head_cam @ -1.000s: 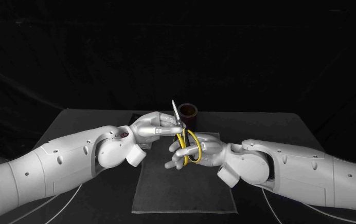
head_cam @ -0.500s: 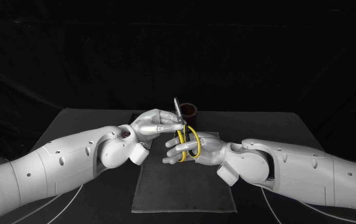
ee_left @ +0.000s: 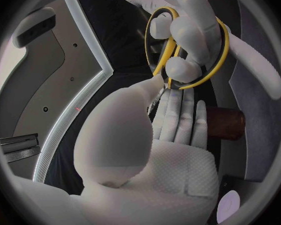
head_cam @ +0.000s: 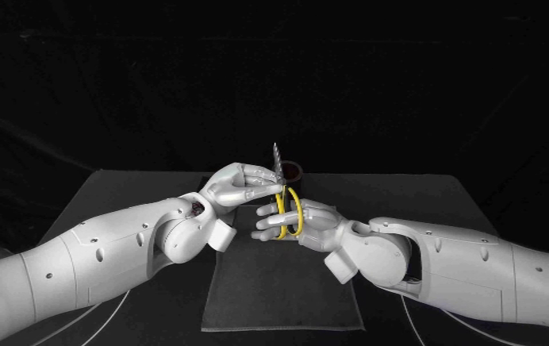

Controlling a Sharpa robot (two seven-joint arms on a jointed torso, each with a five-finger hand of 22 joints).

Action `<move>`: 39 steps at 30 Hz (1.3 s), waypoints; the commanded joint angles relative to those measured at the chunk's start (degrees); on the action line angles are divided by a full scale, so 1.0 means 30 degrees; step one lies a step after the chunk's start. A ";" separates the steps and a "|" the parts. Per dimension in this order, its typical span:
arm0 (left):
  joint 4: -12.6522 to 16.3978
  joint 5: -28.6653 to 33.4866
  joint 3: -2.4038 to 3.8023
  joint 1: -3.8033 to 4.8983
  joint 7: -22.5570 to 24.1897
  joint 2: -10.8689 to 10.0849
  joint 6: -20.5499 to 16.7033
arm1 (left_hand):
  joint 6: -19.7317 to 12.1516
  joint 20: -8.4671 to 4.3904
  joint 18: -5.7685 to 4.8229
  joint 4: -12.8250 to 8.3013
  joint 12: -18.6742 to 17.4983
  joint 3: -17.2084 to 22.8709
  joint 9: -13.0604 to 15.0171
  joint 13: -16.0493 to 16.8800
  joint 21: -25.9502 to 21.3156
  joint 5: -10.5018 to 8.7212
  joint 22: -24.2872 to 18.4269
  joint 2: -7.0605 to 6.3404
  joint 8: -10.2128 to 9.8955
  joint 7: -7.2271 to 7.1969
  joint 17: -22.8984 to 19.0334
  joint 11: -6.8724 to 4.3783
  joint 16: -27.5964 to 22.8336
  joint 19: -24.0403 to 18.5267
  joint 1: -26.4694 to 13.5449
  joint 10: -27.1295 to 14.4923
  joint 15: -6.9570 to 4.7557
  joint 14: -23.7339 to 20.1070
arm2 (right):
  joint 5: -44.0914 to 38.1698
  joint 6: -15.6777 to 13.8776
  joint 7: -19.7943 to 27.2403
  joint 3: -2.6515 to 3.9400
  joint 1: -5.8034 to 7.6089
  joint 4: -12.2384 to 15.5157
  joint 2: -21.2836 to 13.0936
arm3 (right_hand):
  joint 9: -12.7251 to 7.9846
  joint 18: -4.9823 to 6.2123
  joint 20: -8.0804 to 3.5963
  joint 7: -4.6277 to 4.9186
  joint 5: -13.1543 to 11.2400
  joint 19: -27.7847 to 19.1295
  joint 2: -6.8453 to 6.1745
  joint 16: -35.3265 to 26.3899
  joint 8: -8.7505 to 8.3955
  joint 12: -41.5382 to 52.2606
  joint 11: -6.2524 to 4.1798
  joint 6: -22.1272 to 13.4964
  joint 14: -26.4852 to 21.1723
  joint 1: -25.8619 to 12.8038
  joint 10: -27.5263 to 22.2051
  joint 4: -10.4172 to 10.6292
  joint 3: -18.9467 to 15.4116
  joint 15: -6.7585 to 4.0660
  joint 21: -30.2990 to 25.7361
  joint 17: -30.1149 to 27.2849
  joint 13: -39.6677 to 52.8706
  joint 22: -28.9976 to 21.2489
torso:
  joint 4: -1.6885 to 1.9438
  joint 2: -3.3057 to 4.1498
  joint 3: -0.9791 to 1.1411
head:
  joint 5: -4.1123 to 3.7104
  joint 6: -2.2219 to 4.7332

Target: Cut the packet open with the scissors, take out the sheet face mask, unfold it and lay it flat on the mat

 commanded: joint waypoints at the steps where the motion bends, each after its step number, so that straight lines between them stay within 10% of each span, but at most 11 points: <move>1: 0.0097 -0.0713 0.0056 0.0056 0.1219 0.0194 -0.2189 | 0.1318 -0.0032 0.0218 -0.2383 0.0129 0.2241 0.1643 0.0030 0.0156 0.0135 0.0028 0.0201 0.0305 -0.1071 0.0035 -0.0795 0.0129 0.0204 -0.0067 0.0944 0.0016 0.0182 | 0.0426 -0.1370 0.0417 -0.0034 -0.0045 0.0449 0.0159 | 0.0090 0.0235 0.0057 0.1317 0.0053 -0.0238 -0.0086 -0.0368 0.0104 -0.0283 0.0129 -0.0780 -0.0226 -0.0230 -0.0290 -0.0384 0.1421 -0.0112 -0.0128 -0.0210 -0.0035 -0.0073 | -0.0004 0.0019 0.0021 | -0.0036 0.0032; 4: 0.0108 -0.0755 0.0057 0.0056 0.1304 0.0206 -0.2464 | 0.1318 -0.0032 0.0218 -0.2383 0.0129 0.2241 0.1643 0.0030 0.0156 0.0135 0.0028 0.0201 0.0305 -0.1071 0.0035 -0.0795 0.0129 0.0204 -0.0067 0.0944 0.0016 0.0182 | 0.0628 -0.1678 0.0692 -0.0033 -0.0058 0.0600 0.0174 | 0.0273 0.0147 0.0132 0.1249 0.0031 -0.0396 -0.0344 -0.0756 0.0292 -0.0347 0.0131 -0.1294 -0.0711 -0.0773 -0.0617 -0.0063 0.1233 -0.0047 -0.0214 -0.0469 -0.0015 -0.0137 | -0.0017 0.0019 0.0024 | -0.0044 0.0070; 9: 0.0119 -0.0796 0.0057 0.0055 0.1378 0.0230 -0.2723 | 0.1381 -0.0025 0.0216 -0.2458 0.0123 0.2269 0.1646 0.0019 0.0212 0.0135 0.0056 0.0230 0.0313 -0.1071 0.0074 -0.0844 0.0166 0.0310 -0.0093 0.0995 0.0026 0.0223 | 0.0926 -0.2019 0.1005 -0.0032 -0.0068 0.0786 0.0192 | 0.0877 0.0150 0.0148 0.1040 0.0317 -0.1385 -0.1916 -0.1179 0.1074 -0.0260 0.0066 -0.2899 -0.1140 -0.3368 -0.1346 0.1981 -0.2565 0.0251 -0.0707 -0.0890 0.0032 -0.0382 | -0.0016 0.0020 0.0030 | -0.0125 0.0171; 11: 0.0108 -0.0820 0.0056 0.0054 0.1398 0.0246 -0.2797 | 0.1390 -0.0024 0.0216 -0.2468 0.0122 0.2273 0.1646 0.0018 0.0227 0.0134 0.0064 0.0235 0.0314 -0.1070 0.0079 -0.0849 0.0172 0.0345 -0.0098 0.1003 0.0025 0.0231 | 0.0982 -0.2200 0.1130 -0.0031 -0.0069 0.0834 0.0189 | 0.1035 0.0114 0.0165 0.1040 0.0389 -0.1075 -0.1588 -0.0782 0.1335 -0.0167 0.0001 -0.3267 -0.0282 -0.2713 -0.1290 0.1887 -0.2709 -0.0113 -0.0601 -0.0816 0.0048 -0.0322 | -0.0025 0.0016 0.0032 | -0.0166 0.0192; 13: 0.0088 -0.0887 0.0054 0.0051 0.1428 0.0277 -0.2891 | 0.1406 -0.0025 0.0218 -0.2492 0.0121 0.2278 0.1646 0.0015 0.0254 0.0135 0.0078 0.0239 0.0314 -0.1067 0.0092 -0.0842 0.0186 0.0408 -0.0107 0.1022 0.0015 0.0247 | 0.1026 -0.2553 0.1364 -0.0028 -0.0070 0.0896 0.0196 | 0.1345 -0.0179 0.0164 0.1175 0.0668 -0.0627 -0.0503 -0.0397 0.1948 -0.0064 -0.0042 -0.3565 0.0756 0.0208 -0.0880 0.0258 -0.0493 -0.0687 -0.0406 -0.0792 -0.0006 -0.0244 | -0.0043 0.0004 0.0022 | -0.0198 0.0194; 19: 0.0069 -0.1027 0.0051 0.0046 0.1509 0.0367 -0.3144 | 0.1433 -0.0022 0.0220 -0.2529 0.0119 0.2289 0.1646 0.0010 0.0285 0.0136 0.0094 0.0253 0.0316 -0.1065 0.0111 -0.0857 0.0205 0.0466 -0.0116 0.1047 0.0017 0.0271 | 0.1336 -0.3285 0.1831 -0.0023 -0.0069 0.0974 0.0312 | 0.1829 -0.1029 0.0153 0.1859 0.0781 -0.2591 -0.1096 -0.2096 0.3012 -0.0322 0.0688 -0.5456 -0.1820 -0.0817 -0.2304 0.0303 0.0685 0.0423 -0.1155 -0.1765 -0.0001 -0.0562 | -0.0030 0.0007 0.0019 | -0.0248 0.0260; 25: 0.0077 -0.1064 0.0049 0.0044 0.1566 0.0411 -0.3357 | 0.1461 -0.0018 0.0218 -0.2572 0.0116 0.2300 0.1646 0.0005 0.0323 0.0134 0.0114 0.0263 0.0317 -0.1064 0.0129 -0.0879 0.0222 0.0538 -0.0124 0.1072 0.0024 0.0289 | 0.1476 -0.4037 0.2055 -0.0015 -0.0063 0.0958 0.0456 | 0.2021 -0.1241 0.0147 0.1793 0.0884 -0.2745 -0.1290 -0.2073 0.3773 -0.0219 0.0664 -0.5992 -0.2370 -0.1363 -0.2633 0.0620 0.0151 0.0490 -0.1204 -0.2066 0.0027 -0.0552 | -0.0013 0.0007 0.0027 | -0.0238 0.0268; 28: 0.0084 -0.1071 0.0047 0.0044 0.1572 0.0417 -0.3401 | 0.1461 -0.0018 0.0218 -0.2572 0.0116 0.2300 0.1646 0.0005 0.0323 0.0134 0.0114 0.0263 0.0317 -0.1064 0.0129 -0.0879 0.0222 0.0538 -0.0124 0.1072 0.0024 0.0289 | 0.1383 -0.4699 0.2150 -0.0004 -0.0047 0.0856 0.0543 | 0.2196 0.0135 0.0138 0.1591 0.0647 -0.1113 -0.1029 -0.1093 0.4660 0.0413 0.0409 -0.5104 -0.0599 -0.0949 -0.1323 0.0446 0.0467 0.0220 -0.0594 -0.1772 0.0085 -0.0253 | -0.0010 0.0009 0.0019 | -0.0232 0.0278; 31: 0.0082 -0.1074 0.0046 0.0044 0.1543 0.0416 -0.3378 | 0.1477 -0.0019 0.0220 -0.2602 0.0114 0.2309 0.1645 0.0002 0.0342 0.0135 0.0124 0.0269 0.0317 -0.1058 0.0140 -0.0888 0.0231 0.0565 -0.0125 0.1088 0.0018 0.0298 | 0.1268 -0.5514 0.2162 0.0008 -0.0011 0.0746 0.0597 | 0.2182 0.0261 0.0012 0.1228 0.0377 0.0559 -0.0933 -0.0329 0.5066 0.1086 -0.0065 -0.4237 0.0723 -0.0772 0.0104 0.0361 0.0451 -0.0290 0.0080 -0.1397 0.0228 0.0057 | 0.0008 0.0006 0.0019 | -0.0189 0.0295; 33: 0.0074 -0.1075 0.0044 0.0044 0.1497 0.0394 -0.3314 | 0.1467 -0.0020 0.0224 -0.2651 0.0101 0.2335 0.1633 -0.0009 0.0356 0.0136 0.0129 0.0281 0.0293 -0.1004 0.0156 -0.0848 0.0237 0.0549 -0.0139 0.1098 -0.0003 0.0299 | 0.1071 -0.6026 0.2055 0.0014 0.0034 0.0663 0.0597 | 0.2102 0.0283 -0.0516 0.0497 0.0339 0.4478 -0.0766 0.0819 0.5596 0.2225 -0.0815 -0.2004 0.2495 -0.0546 0.2183 0.0298 -0.0107 -0.1094 0.1809 -0.0661 0.0745 0.0827 | 0.0002 0.0015 0.0028 | -0.0184 0.0316; 39: 0.0033 -0.0688 0.0042 0.0047 0.1407 0.0265 -0.2977 | 0.1024 0.0137 0.0213 -0.3020 -0.0132 0.2809 0.1461 -0.0114 0.0005 0.0143 -0.0082 0.0304 -0.0096 -0.0515 0.0184 -0.0369 0.0080 -0.0682 -0.0316 0.0897 0.0122 0.0001 | 0.0567 -0.6848 0.1762 0.0020 0.0216 0.0327 0.0530 | 0.1132 0.0238 -0.1433 -0.0527 0.0073 0.7061 -0.0172 0.2136 0.4757 0.3184 -0.1919 0.1870 0.4221 -0.0426 0.4108 0.0452 -0.0296 -0.2058 0.3321 0.0665 0.1803 0.1445 | -0.0012 0.0006 0.0025 | -0.0166 0.0317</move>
